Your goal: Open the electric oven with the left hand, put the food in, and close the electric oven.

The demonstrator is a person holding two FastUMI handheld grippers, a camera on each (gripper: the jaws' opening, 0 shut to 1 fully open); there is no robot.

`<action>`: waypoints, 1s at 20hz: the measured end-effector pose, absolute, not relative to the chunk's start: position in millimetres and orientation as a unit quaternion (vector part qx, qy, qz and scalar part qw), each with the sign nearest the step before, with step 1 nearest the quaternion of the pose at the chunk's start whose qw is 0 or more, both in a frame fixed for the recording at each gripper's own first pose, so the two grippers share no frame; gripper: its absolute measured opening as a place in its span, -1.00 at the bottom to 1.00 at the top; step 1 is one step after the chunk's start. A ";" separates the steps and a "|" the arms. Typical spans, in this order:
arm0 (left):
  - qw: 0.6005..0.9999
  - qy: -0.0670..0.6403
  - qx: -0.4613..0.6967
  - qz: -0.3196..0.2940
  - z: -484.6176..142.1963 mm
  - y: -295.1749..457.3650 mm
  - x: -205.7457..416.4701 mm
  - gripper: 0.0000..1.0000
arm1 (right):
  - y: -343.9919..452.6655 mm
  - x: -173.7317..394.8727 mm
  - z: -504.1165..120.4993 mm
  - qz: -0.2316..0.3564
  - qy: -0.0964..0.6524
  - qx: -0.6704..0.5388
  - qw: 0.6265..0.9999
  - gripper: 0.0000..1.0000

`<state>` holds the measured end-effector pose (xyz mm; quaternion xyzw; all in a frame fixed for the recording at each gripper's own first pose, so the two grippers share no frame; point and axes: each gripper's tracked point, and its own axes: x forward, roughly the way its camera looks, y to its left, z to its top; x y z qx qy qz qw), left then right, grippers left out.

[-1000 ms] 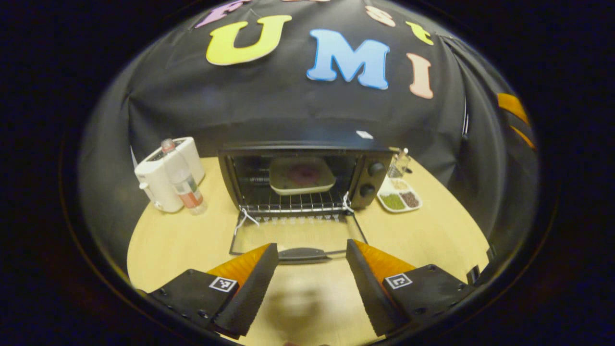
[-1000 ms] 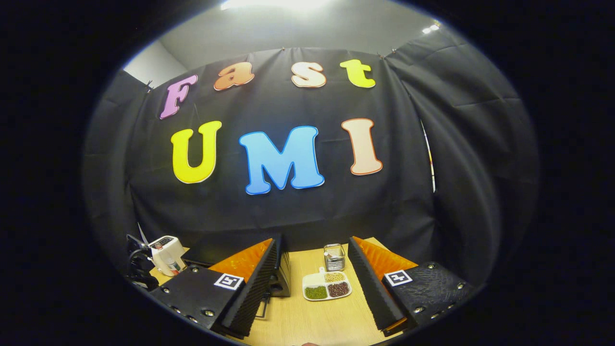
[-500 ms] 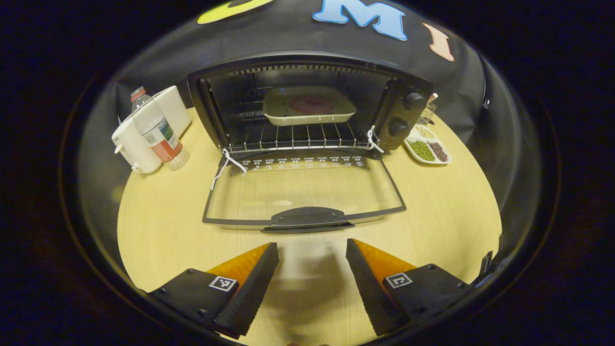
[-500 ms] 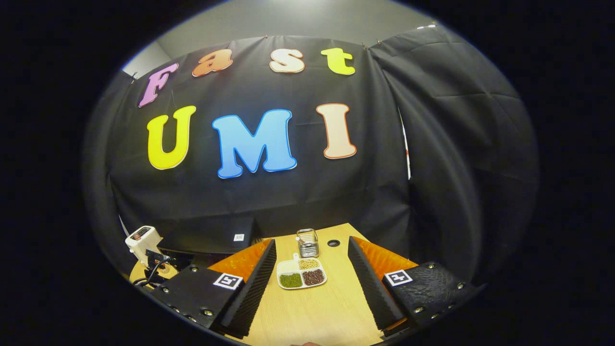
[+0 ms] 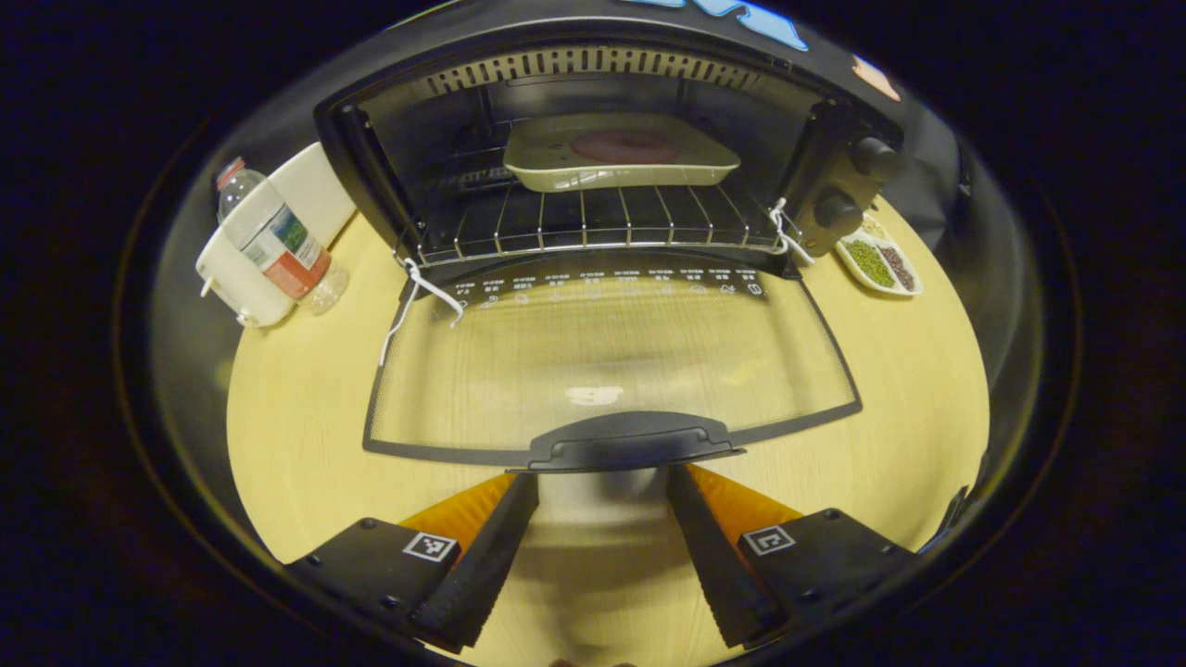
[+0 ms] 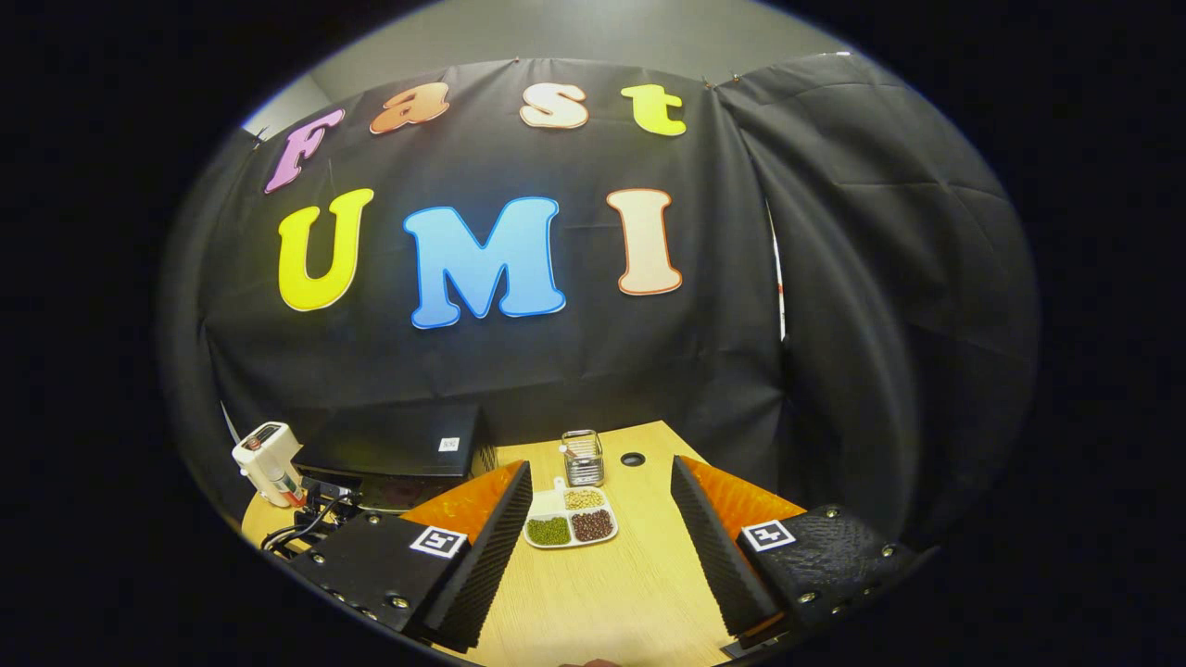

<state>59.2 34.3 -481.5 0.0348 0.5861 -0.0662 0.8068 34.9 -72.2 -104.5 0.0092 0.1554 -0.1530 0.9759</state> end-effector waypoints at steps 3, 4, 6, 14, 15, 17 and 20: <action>0.807 0.586 0.030 -0.067 -478.5 34.4 59.2 0.92 | -70.2 35.2 -107.4 -0.151 0.161 0.010 0.975 0.85; 0.809 0.583 0.029 -0.067 -476.0 34.6 58.6 0.83 | -69.7 34.8 -109.1 -0.151 0.164 0.012 0.975 0.85; 0.814 0.576 0.029 -0.069 -468.3 34.3 58.0 0.92 | -68.7 35.5 -109.5 -0.149 0.165 0.015 0.975 0.85; 0.844 0.530 0.032 -0.076 -421.0 35.5 59.4 0.92 | -53.5 38.8 -111.6 -0.129 0.167 0.024 0.977 0.85; 0.849 0.523 0.034 -0.076 -414.5 35.3 61.5 0.83 | -52.8 41.0 -112.5 -0.127 0.167 0.024 0.977 0.85; 0.856 0.509 0.037 -0.076 -403.6 35.2 65.6 0.92 | -51.9 41.6 -113.6 -0.124 0.168 0.026 0.978 0.85; 0.870 0.484 0.050 -0.074 -387.0 38.8 74.7 1.00 | -49.7 42.5 -113.8 -0.122 0.168 0.033 0.978 0.85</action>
